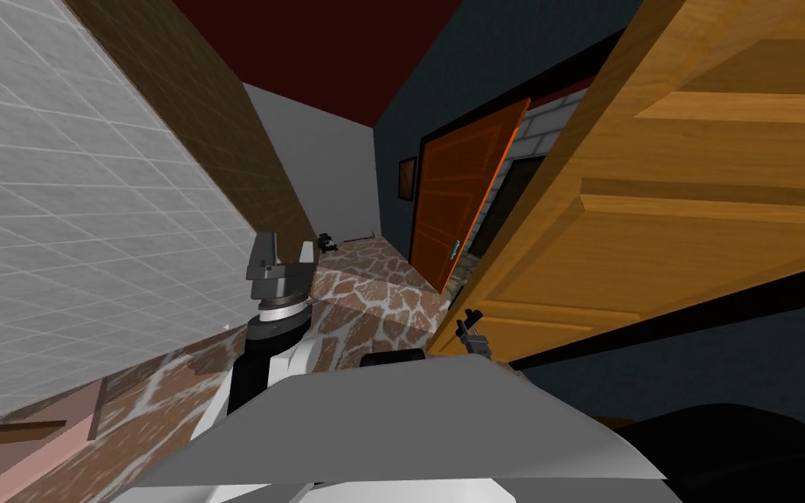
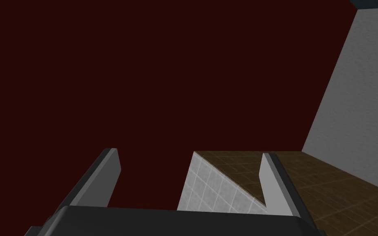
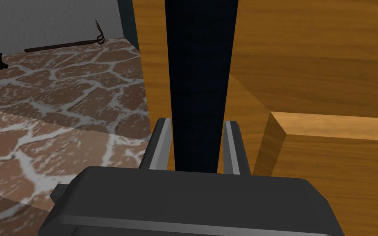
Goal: Pull the door open
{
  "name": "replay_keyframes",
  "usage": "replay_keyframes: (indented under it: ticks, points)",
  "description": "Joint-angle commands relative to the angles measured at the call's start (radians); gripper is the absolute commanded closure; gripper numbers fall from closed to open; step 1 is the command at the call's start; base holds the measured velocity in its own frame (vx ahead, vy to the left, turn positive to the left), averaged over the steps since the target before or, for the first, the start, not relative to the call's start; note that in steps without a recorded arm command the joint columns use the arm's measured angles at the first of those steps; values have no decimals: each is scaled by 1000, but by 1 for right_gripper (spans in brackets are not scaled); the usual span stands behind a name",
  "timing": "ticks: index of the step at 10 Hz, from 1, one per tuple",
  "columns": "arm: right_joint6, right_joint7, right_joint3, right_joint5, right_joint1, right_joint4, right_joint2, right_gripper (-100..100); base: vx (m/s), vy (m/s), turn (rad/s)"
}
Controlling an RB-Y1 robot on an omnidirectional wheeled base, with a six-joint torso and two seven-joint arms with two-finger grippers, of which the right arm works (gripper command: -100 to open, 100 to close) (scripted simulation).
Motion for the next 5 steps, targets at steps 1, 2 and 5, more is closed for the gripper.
replay_keyframes:
  ticks: [1,2,5]
  points:
    - [-16,-13,9,6,0,9,-9,100,-201,-22,152]
    - [-25,-21,14,9,-1,14,-14,100,-182,-10,124]
    - [-53,-46,31,20,-2,33,-32,100,-209,-21,116]
